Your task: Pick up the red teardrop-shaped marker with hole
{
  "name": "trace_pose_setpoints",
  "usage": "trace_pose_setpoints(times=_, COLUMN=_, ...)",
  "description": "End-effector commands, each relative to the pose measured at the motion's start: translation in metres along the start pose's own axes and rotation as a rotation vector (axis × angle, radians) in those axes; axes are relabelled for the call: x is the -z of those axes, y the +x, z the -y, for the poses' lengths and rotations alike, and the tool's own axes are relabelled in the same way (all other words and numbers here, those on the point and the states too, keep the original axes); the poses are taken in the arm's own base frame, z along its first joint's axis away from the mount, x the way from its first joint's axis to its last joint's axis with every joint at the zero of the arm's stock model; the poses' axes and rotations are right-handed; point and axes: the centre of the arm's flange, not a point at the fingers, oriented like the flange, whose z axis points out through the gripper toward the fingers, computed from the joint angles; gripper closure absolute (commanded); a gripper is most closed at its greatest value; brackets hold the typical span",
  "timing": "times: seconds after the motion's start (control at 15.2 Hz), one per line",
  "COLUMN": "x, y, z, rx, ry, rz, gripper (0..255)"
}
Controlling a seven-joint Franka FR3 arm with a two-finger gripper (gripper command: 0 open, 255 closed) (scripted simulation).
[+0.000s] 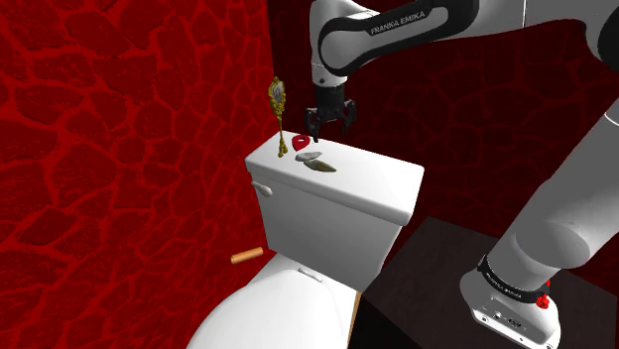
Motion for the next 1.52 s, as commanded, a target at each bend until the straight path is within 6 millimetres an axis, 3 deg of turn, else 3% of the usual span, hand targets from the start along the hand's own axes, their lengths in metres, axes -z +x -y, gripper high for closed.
trace_pose_setpoints(times=0.0, x=-0.010, y=0.021, z=0.014, rx=-0.058, ry=0.010, rz=-0.003, gripper=0)
trace_pose_setpoints(times=0.59, x=-0.033, y=0.125, z=0.049, rx=-0.302, ry=0.050, rz=-0.016, gripper=0)
trace_pose_setpoints(times=1.19, x=-0.073, y=0.127, z=0.051, rx=-0.302, ry=0.050, rz=-0.016, gripper=0)
trace_pose_setpoints(times=1.25, x=-0.073, y=0.127, z=0.051, rx=-0.302, ry=0.050, rz=-0.016, gripper=255)
trace_pose_setpoints(times=1.45, x=-0.073, y=0.127, z=0.052, rx=-0.302, ry=0.050, rz=-0.016, gripper=255)
